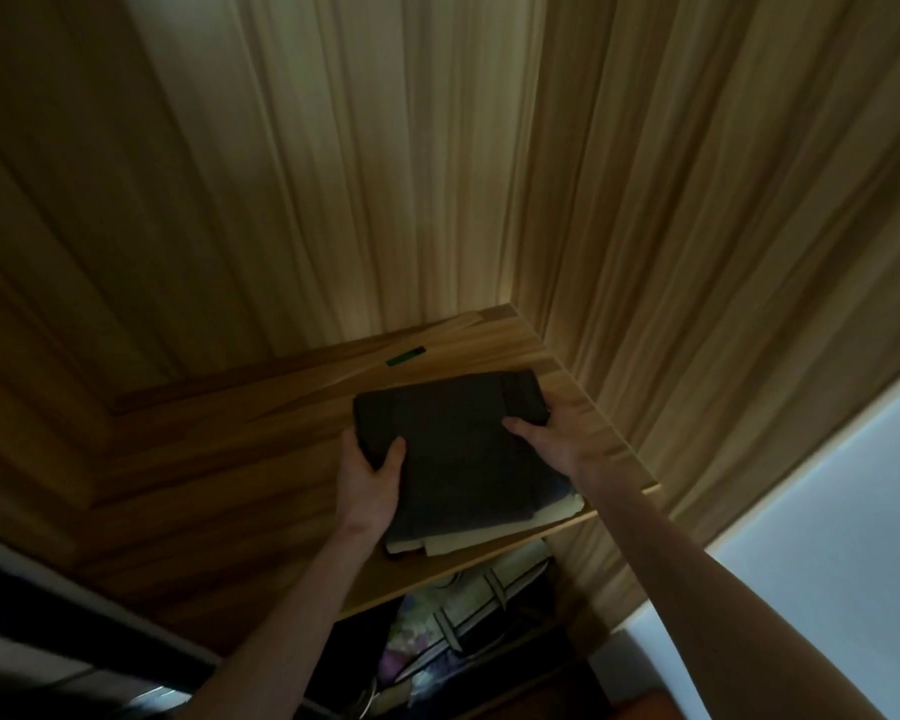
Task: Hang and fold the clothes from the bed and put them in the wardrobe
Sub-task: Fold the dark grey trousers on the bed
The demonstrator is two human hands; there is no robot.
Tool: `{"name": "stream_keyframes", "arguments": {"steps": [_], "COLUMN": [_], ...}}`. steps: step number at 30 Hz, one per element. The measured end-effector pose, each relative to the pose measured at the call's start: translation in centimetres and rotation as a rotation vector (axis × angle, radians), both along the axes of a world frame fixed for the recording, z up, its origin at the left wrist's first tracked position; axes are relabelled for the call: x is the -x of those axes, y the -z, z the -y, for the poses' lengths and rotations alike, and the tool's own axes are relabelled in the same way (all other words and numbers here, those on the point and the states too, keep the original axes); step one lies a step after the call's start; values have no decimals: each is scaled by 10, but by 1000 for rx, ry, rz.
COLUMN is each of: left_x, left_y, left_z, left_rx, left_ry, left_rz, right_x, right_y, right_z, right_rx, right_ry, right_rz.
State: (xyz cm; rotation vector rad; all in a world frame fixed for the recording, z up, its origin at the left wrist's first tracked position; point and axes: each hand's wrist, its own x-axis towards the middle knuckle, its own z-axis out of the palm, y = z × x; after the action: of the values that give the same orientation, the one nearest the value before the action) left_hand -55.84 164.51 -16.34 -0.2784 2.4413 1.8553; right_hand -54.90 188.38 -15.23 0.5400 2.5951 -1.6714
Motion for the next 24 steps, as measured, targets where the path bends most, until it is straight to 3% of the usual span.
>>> {"name": "stream_keyframes", "arguments": {"steps": [4, 9, 12, 15, 19, 24], "left_x": [1, 1, -7, -9, -2, 0], "left_y": [5, 13, 19, 24, 42, 48], "left_z": [-3, -8, -9, -11, -7, -4], "left_rx": [62, 167, 639, 940, 974, 965], "left_ry": [1, 16, -10, 131, 304, 339], "left_rz": [0, -24, -114, -398, -279, -208], "right_x": [-1, 0, -4, -11, -21, -20], "right_y": [5, 10, 24, 31, 50, 64], "right_z": [-6, -12, -8, -2, 2, -2], "right_rx": [13, -114, -342, -577, -631, -589], "right_ry": [18, 15, 7, -41, -224, -212], "right_rz": [3, -36, -84, -246, -225, -212]}}
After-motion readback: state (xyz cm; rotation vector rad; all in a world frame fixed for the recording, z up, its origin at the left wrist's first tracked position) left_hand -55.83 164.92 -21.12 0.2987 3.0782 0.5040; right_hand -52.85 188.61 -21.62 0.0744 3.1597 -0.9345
